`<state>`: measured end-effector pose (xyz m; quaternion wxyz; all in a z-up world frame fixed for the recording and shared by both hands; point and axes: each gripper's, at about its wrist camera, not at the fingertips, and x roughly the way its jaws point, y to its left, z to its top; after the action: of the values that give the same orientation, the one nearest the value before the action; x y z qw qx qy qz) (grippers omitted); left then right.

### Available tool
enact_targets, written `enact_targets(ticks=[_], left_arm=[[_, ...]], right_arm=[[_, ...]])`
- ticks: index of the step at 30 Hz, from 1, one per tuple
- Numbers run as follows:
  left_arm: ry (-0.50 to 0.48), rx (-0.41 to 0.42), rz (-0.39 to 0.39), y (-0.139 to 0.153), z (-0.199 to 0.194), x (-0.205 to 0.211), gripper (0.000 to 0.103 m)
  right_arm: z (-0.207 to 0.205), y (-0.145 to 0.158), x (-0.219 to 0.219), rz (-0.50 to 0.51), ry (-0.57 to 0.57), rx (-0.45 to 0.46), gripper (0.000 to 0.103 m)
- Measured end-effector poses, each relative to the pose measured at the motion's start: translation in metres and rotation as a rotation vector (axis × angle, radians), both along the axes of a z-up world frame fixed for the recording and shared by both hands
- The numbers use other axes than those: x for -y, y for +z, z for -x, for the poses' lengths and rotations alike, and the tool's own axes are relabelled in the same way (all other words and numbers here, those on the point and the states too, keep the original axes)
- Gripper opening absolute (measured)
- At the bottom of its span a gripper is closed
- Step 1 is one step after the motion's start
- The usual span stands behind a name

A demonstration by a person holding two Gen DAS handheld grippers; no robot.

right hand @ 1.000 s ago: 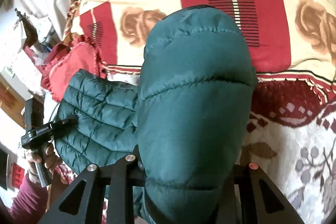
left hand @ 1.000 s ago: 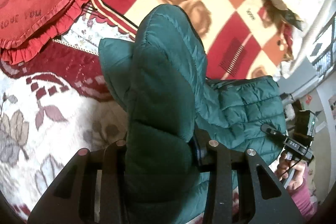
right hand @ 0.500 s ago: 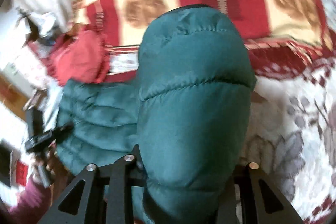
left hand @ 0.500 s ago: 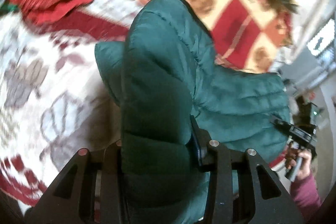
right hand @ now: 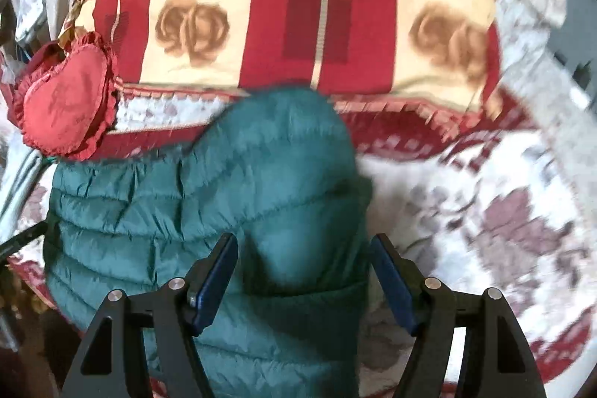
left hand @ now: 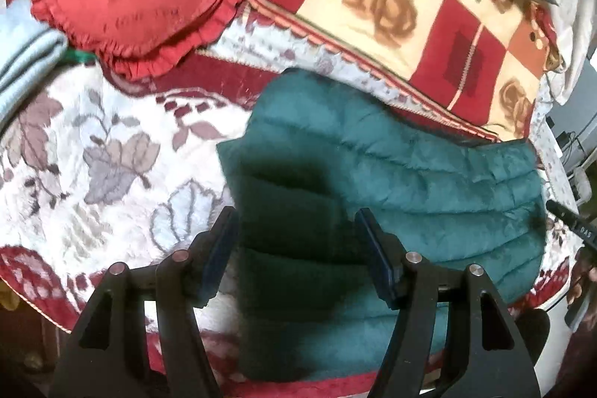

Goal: Fold large clothes
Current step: 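Open both grippers and press the folded jacket flat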

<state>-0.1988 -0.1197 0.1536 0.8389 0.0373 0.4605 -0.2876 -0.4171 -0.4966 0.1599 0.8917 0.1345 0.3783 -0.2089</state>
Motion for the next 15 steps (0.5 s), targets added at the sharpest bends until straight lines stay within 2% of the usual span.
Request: enact_targets(ticks=[3,5,9,12,15], left_arm=[[-0.008,0.030,-0.016,0.003,0.007,0.014,0.065],[-0.008,0.037,-0.033,-0.003,0.007,0.026,0.065],[0.038,0.032,-0.052,-0.023,-0.005,0.047,0.065],[0.060,0.020,-0.084,-0.039,-0.015,0.057,0.066],[0.070,0.038,-0.088,-0.049,-0.020,0.061,0.071]], right_arm=[[-0.003,0.011,-0.019,0.018,0.050,0.057,0.071],[-0.015,0.005,-0.034,0.001,0.113,0.061,0.071],[-0.046,-0.017,-0.049,0.035,0.148,0.055,0.071],[-0.070,-0.039,-0.040,0.041,0.117,0.041,0.071],[-0.090,-0.067,-0.026,0.020,0.087,-0.009,0.071]])
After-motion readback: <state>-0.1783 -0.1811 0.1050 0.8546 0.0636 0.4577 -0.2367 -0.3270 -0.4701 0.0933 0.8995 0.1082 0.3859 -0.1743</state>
